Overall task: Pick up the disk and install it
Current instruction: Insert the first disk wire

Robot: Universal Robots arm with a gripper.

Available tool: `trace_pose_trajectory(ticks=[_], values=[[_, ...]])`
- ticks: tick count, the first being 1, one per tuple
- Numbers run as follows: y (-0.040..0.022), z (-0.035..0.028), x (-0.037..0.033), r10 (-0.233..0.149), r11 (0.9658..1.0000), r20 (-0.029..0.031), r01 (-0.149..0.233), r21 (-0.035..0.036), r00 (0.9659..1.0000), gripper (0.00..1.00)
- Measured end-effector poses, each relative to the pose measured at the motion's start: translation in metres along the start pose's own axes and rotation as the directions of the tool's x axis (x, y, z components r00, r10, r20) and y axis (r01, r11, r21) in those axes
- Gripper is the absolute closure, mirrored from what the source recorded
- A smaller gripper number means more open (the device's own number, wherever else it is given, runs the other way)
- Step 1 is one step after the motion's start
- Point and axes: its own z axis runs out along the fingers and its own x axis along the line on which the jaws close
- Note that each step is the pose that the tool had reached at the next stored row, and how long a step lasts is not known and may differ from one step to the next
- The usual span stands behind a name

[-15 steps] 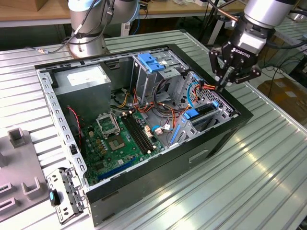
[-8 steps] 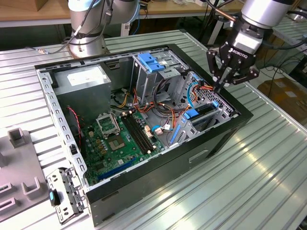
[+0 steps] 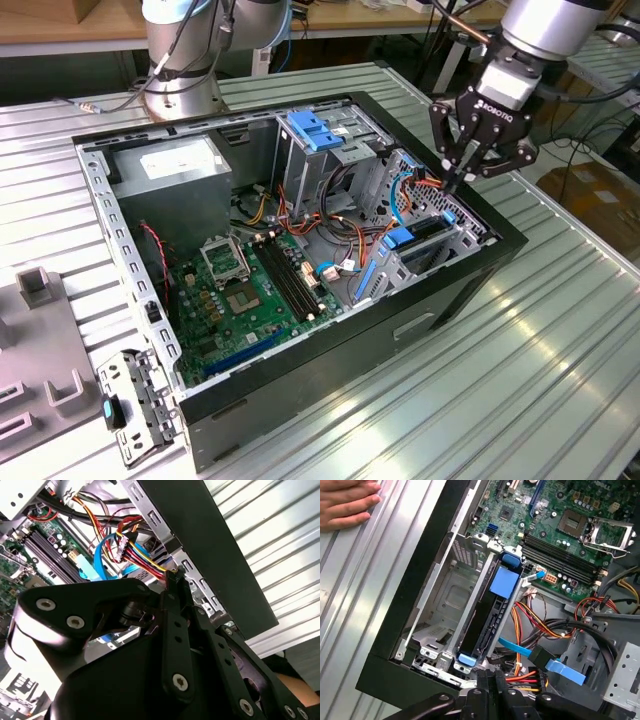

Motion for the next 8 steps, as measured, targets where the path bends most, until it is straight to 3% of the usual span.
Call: trace_pose_trajectory(ticks=[6,8], values=[[0.0013,0.0001,-0.0006,0.072,0.9974,0.0027,-0.072,-0.0005,0.9974,0.83],[0.0017,0.0003,-0.0007,0.109,0.9941,0.0041,-0.109,-0.0008,0.9941,0.83]])
